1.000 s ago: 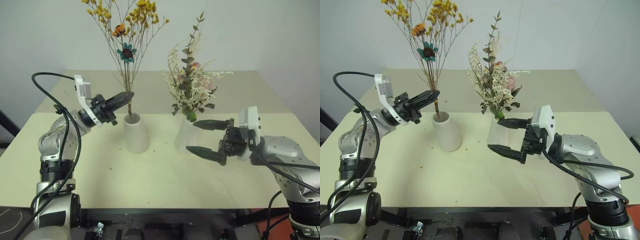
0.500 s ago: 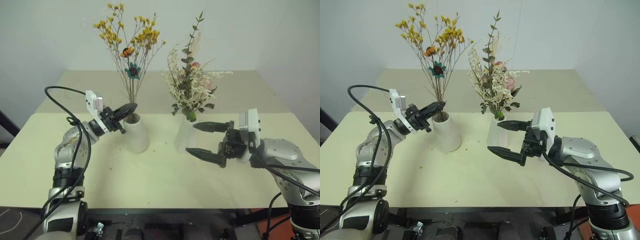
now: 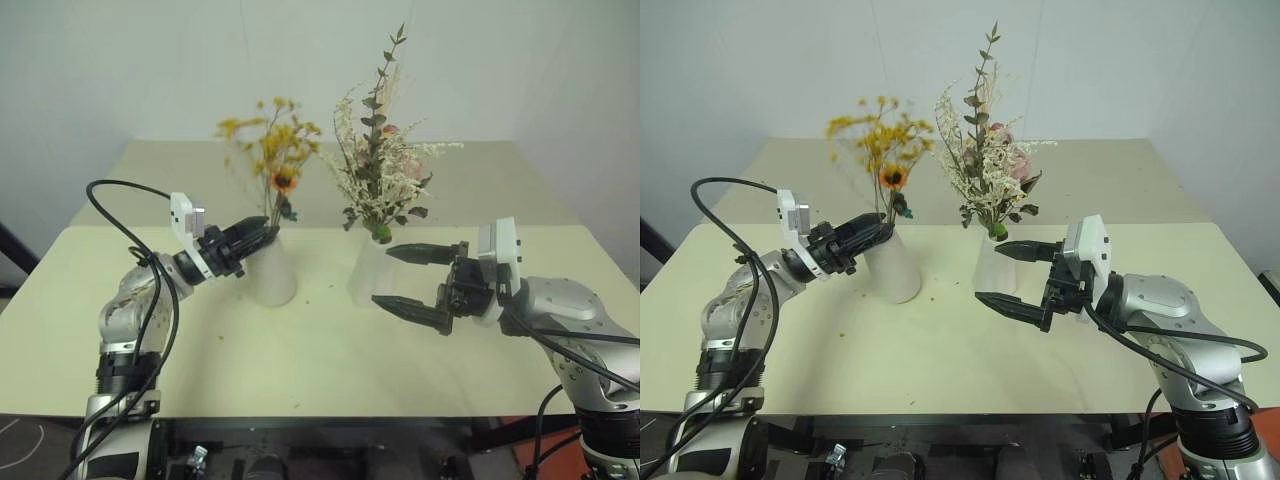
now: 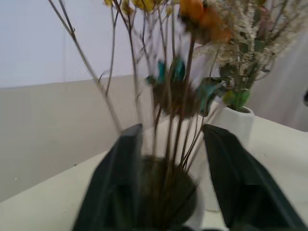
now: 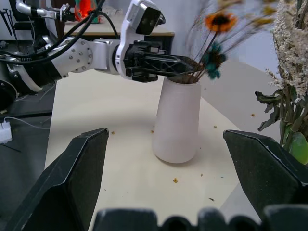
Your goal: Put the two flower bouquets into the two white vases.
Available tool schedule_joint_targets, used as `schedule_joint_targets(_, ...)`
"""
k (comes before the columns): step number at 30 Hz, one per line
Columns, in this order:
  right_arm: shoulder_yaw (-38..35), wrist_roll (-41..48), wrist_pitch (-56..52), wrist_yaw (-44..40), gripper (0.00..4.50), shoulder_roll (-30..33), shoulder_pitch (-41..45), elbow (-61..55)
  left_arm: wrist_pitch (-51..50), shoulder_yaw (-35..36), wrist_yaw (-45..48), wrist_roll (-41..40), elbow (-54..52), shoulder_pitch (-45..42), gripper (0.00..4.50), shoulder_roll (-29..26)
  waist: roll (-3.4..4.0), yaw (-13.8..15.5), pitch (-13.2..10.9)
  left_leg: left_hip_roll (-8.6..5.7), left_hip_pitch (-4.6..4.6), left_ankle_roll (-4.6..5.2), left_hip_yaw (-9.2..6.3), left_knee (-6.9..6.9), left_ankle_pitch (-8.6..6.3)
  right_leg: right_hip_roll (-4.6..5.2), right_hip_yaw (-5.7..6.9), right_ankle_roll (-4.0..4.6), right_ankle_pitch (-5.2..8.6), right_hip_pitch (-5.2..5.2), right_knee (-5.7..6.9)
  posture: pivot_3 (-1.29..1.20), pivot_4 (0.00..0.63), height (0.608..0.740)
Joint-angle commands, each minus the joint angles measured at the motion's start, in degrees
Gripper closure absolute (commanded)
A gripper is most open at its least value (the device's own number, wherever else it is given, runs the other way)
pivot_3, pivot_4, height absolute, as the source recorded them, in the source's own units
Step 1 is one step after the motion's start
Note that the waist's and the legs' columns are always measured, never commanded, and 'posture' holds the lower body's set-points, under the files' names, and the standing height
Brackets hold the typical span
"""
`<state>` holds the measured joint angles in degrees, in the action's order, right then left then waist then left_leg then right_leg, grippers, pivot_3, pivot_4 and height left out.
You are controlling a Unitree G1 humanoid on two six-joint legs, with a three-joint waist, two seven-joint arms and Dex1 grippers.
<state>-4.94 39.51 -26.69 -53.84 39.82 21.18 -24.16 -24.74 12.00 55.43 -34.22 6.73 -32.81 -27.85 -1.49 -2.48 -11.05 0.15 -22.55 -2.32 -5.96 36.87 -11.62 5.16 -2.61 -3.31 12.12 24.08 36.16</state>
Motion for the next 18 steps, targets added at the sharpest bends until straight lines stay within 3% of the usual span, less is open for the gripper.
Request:
schedule_joint_targets(1, -0.7, 0.8, 0.2, -0.3, 0.00, 0.0, 1.2, -0.8, -2.0, 0.8, -0.3, -1.7, -4.7, 1.5, 1.20, -1.8, 0.00, 0.0, 0.0, 0.00, 0.00, 0.00, 0.00, 0.00, 0.00, 0.00, 0.00, 0.00, 0.00, 0.00, 0.00, 0.00, 0.150, 0.740)
schedule_joint_targets(5, -0.6, 0.4, 0.4, -0.4, 0.00, -0.1, 1.3, -0.6, -3.5, 1.8, 0.0, -3.0, -9.5, 4.8, 0.03, -4.4, 0.00, -0.1, 0.0, 0.00, 0.00, 0.00, 0.00, -0.01, 0.00, 0.00, 0.00, 0.00, 0.00, 0.01, -0.02, 0.00, 0.150, 0.740)
schedule_joint_targets(9, -0.5, 0.3, 0.4, -0.6, 0.00, -0.2, 1.4, 0.0, -4.6, 2.3, 0.2, -4.3, -13.3, 6.7, 0.03, -6.7, 0.00, 0.0, 0.0, 0.00, 0.01, 0.00, 0.00, -0.02, 0.00, 0.00, -0.01, 0.00, 0.00, 0.00, -0.01, 0.00, 0.150, 0.740)
schedule_joint_targets(18, 0.8, -0.6, 0.9, -1.4, 0.00, -1.3, 2.8, 1.3, -3.3, 0.9, -1.2, -4.4, -12.8, 3.2, 0.03, -6.3, 0.00, 0.2, 0.0, 0.00, -0.02, 0.00, 0.00, -0.02, 0.00, 0.00, 0.00, 0.00, 0.00, 0.00, -0.06, 0.00, 0.150, 0.740)
